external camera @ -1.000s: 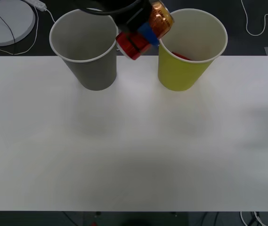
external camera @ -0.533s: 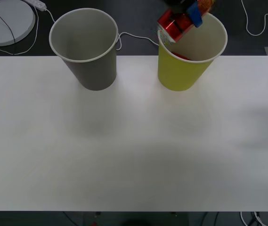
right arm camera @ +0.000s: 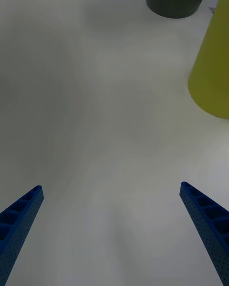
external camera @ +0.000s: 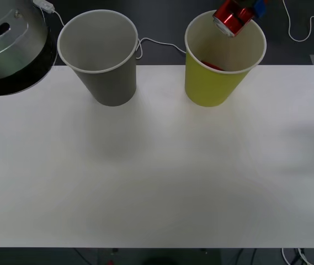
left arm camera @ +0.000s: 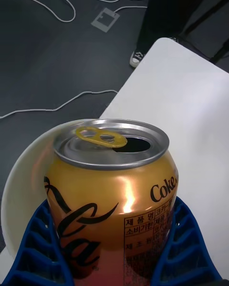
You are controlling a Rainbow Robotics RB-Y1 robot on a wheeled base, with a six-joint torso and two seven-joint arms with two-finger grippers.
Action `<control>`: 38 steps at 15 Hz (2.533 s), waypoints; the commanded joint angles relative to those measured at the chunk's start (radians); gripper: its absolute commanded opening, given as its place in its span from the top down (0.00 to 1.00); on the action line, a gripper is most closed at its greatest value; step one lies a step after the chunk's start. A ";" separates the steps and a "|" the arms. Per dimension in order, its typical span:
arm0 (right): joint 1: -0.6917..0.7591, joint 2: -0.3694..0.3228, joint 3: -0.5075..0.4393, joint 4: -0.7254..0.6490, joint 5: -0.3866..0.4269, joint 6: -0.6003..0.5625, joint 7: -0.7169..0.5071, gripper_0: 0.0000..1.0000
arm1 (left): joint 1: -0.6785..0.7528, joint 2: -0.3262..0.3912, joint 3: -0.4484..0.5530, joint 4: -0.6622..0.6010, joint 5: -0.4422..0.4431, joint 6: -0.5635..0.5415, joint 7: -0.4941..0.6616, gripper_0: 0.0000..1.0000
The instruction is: Put the can into the green bin and the plastic bottle into the gray bin
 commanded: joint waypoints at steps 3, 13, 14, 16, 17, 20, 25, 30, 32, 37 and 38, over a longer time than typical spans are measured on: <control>0.000 0.000 0.000 0.000 0.000 0.000 0.000 0.00 | 0.000 -0.013 -0.054 0.017 0.018 0.045 -0.004 1.00; 0.000 0.000 0.000 0.000 0.000 0.000 0.000 0.00 | 0.000 0.002 -0.040 0.046 0.086 0.018 -0.086 0.00; 0.000 0.000 0.000 0.000 0.000 0.000 0.000 0.00 | 0.000 0.022 -0.039 0.044 0.130 0.001 -0.120 0.00; 0.000 0.000 0.000 0.000 0.000 0.000 0.000 0.00 | 0.003 0.073 -0.039 0.030 0.199 -0.051 -0.197 0.00; 0.000 0.000 0.000 0.000 0.000 0.000 0.000 0.00 | 0.003 0.105 -0.039 0.018 0.233 -0.080 -0.225 0.00; 0.000 0.000 0.000 0.000 0.000 0.000 0.000 0.00 | 0.020 0.225 -0.039 -0.088 0.284 -0.142 -0.248 0.00; 0.000 0.000 0.000 0.000 0.000 0.000 0.000 0.00 | 0.175 0.530 0.065 -0.437 0.273 -0.165 -0.286 0.00; 0.000 0.000 0.000 0.000 0.000 0.000 0.000 0.00 | 0.433 0.748 0.332 -0.697 0.190 -0.284 -0.364 0.00; 0.000 0.000 0.000 0.000 0.000 0.000 0.000 0.00 | 0.549 0.809 0.441 -0.769 0.156 -0.326 -0.452 0.00; 0.000 0.000 0.000 0.000 0.000 0.000 0.000 0.00 | 0.939 0.921 0.765 -1.003 0.103 -0.372 -0.608 0.00; 0.000 0.000 0.000 0.000 0.000 0.000 0.000 0.00 | 1.017 0.922 0.843 -1.042 0.080 -0.404 -0.634 0.00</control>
